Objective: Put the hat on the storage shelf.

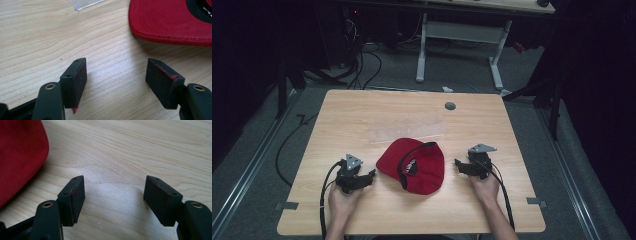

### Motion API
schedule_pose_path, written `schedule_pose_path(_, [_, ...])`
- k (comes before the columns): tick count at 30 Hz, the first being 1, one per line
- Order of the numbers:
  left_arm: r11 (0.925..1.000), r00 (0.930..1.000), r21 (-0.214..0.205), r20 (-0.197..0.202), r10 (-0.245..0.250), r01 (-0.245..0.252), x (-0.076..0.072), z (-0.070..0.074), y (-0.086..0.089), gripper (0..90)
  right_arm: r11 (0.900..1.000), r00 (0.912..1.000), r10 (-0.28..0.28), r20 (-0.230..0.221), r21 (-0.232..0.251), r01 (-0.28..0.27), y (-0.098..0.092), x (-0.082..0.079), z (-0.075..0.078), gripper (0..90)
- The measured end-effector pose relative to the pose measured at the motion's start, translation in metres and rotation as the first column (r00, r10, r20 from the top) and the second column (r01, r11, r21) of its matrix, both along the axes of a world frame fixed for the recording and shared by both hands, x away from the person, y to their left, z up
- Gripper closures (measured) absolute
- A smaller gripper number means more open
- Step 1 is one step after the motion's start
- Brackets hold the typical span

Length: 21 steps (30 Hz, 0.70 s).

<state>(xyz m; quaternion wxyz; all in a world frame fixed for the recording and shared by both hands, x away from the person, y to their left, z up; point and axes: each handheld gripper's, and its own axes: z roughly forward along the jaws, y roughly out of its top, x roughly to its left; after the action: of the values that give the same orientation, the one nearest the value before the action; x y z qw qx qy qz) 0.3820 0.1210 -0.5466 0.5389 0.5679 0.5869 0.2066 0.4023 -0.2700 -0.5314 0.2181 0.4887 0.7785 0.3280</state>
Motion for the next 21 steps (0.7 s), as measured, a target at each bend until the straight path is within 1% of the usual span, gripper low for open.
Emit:
schedule_pose_path(8, [1.0, 1.0, 0.004, -0.002, 0.002, -0.002, 0.0002, -0.0002, -0.0001, 31.7, 1.0, 1.0, 0.005, 0.001, -0.001, -0.005, -0.0003, 0.0001, -0.0001, 33.5])
schedule_pose_path(13, [1.0, 1.0, 0.003, -0.003, 0.004, -0.004, 0.0003, -0.0002, -0.0006, 31.0, 1.0, 0.9999, 0.005, -0.016, -0.005, -0.006, 0.0004, -0.0011, 0.0014, 34.2])
schedule_pose_path(15, [1.0, 1.0, 0.007, -0.003, 0.002, -0.001, 0.0002, -0.0003, -0.0005, 30.3, 0.9999, 0.9995, 0.016, -0.028, -0.006, -0.016, 0.0003, -0.001, 0.003, 37.4])
schedule_pose_path(18, [1.0, 1.0, 0.007, -0.004, 0.0, 0.0, 0.0001, -0.0004, -0.0007, 29.8, 0.9986, 0.9987, 0.031, -0.041, 0.044, -0.03, -0.0027, -0.0009, 0.0043, 40.3])
schedule_pose_path(21, [1.0, 1.0, 0.007, -0.004, -0.001, 0.001, 0.0001, -0.0004, -0.0008, 29.1, 0.9954, 0.9983, 0.045, -0.038, 0.086, -0.042, -0.0024, -0.0031, 0.0082, 41.1])
